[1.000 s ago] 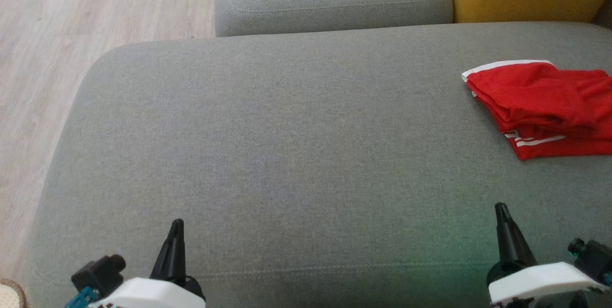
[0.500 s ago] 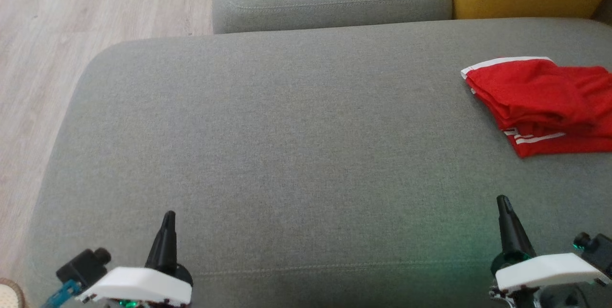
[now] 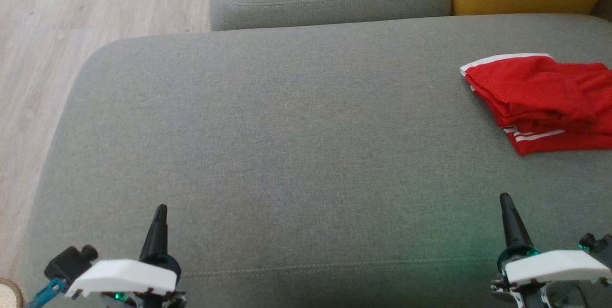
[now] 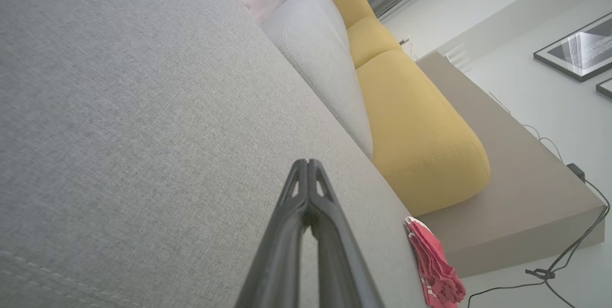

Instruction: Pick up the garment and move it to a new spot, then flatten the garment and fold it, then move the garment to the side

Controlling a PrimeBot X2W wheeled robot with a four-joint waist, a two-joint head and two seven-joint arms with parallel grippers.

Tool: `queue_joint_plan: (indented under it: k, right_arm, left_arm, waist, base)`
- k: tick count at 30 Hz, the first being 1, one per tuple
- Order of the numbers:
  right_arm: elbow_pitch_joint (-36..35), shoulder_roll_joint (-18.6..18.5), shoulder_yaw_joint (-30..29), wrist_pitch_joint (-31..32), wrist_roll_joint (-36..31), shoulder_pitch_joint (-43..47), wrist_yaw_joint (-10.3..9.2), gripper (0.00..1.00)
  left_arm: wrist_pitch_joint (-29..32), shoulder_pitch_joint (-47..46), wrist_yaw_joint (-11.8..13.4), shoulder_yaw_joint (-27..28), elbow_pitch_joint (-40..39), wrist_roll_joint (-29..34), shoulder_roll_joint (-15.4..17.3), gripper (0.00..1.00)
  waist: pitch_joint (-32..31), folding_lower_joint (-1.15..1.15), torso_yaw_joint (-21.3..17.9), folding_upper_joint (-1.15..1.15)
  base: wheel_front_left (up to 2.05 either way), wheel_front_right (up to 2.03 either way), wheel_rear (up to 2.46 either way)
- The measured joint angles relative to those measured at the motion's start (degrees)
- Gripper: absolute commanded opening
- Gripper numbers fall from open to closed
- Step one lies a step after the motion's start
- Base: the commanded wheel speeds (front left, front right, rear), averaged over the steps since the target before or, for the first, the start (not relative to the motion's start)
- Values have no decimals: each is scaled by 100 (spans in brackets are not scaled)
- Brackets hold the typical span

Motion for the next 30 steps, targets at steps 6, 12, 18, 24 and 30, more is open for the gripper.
queue_joint_plan:
  k: [6,12,18,24,30]
  right_arm:
    - [26,-2,-19,105,382,-132,0,0]
    - [80,-3,-31,209,775,-172,0,0]
    - [107,-4,-47,309,1156,-232,0,0]
    - [148,-5,-66,403,1545,-272,-1,0]
    - [192,-7,-83,503,1935,-431,-1,0]
  left_arm:
    - [90,-66,-23,127,77,-414,1,0]
    - [189,-131,-73,170,135,-834,1,0]
    - [290,-252,-121,293,186,-1249,1,0]
    - [382,-310,-171,346,264,-1660,0,0]
    - [495,-417,-178,459,323,-2071,-1,0]
  waist:
    - [22,0,-11,0]
    - [45,0,-22,0]
    - [67,0,-33,0]
    - [90,0,-44,0]
    - [113,0,-55,0]
  base:
    - [0,0,0]
    - [0,0,0]
    - [0,0,0]
    - [0,0,0]
    - [0,0,0]
